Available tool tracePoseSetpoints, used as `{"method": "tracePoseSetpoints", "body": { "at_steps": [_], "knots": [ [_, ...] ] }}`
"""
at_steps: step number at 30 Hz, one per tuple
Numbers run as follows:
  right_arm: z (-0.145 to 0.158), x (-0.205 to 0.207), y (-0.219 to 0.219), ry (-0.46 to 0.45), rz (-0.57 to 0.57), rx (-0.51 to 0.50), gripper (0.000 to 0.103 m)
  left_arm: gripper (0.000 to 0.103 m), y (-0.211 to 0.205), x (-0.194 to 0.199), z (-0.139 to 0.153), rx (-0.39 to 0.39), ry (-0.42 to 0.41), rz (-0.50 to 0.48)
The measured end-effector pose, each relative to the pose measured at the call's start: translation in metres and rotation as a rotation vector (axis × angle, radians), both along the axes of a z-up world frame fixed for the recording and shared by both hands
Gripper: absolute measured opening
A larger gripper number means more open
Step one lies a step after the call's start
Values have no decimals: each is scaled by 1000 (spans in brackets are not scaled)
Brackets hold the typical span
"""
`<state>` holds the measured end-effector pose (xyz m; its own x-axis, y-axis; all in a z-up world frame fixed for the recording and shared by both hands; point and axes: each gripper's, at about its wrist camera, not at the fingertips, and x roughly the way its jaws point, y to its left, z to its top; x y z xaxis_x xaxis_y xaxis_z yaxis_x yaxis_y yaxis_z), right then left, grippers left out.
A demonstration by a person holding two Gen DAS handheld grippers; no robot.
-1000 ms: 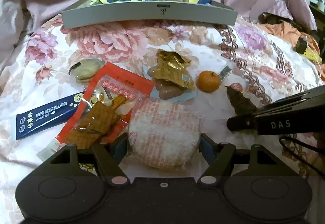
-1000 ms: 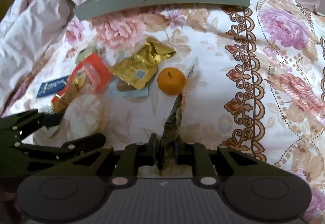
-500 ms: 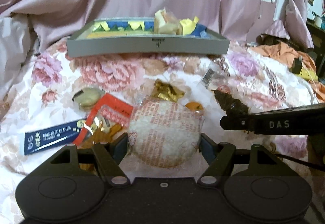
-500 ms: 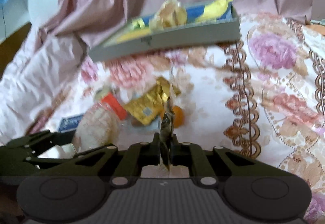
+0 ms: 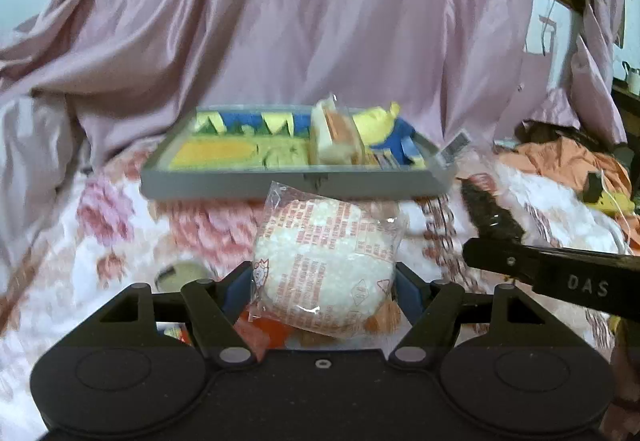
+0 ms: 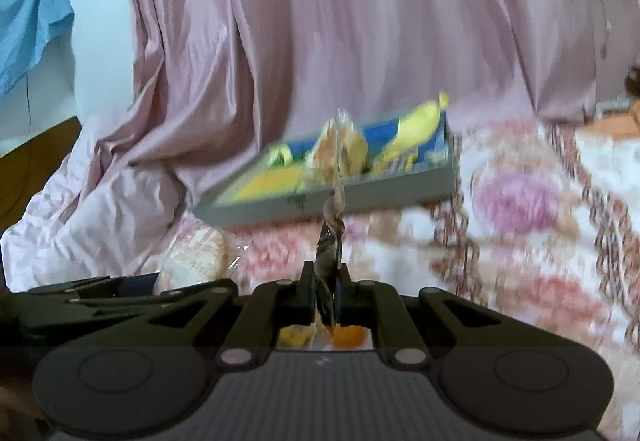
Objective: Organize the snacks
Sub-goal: 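Carry the round cake and dark snack into the grey tray with both tools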
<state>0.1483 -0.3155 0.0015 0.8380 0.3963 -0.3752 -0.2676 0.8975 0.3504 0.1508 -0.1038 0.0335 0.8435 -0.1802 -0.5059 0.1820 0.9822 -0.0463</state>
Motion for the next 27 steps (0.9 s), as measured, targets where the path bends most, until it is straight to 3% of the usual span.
{"method": "tracePoseSetpoints", "body": {
  "at_steps": [6, 14, 20, 27],
  "knots": [
    [17, 27, -7, -87, -47, 48, 10, 74, -1, 29, 27, -6, -53, 40],
    [31, 85, -9, -193, -119, 28, 10, 74, -1, 83, 50, -27, -102, 118],
    [29, 130, 0, -236, -128, 48, 10, 74, -3, 128, 54, -16, -47, 153],
    [7, 161, 8, -197, -97, 40, 10, 74, -8, 174, 41, 12, -11, 188]
  ]
}}
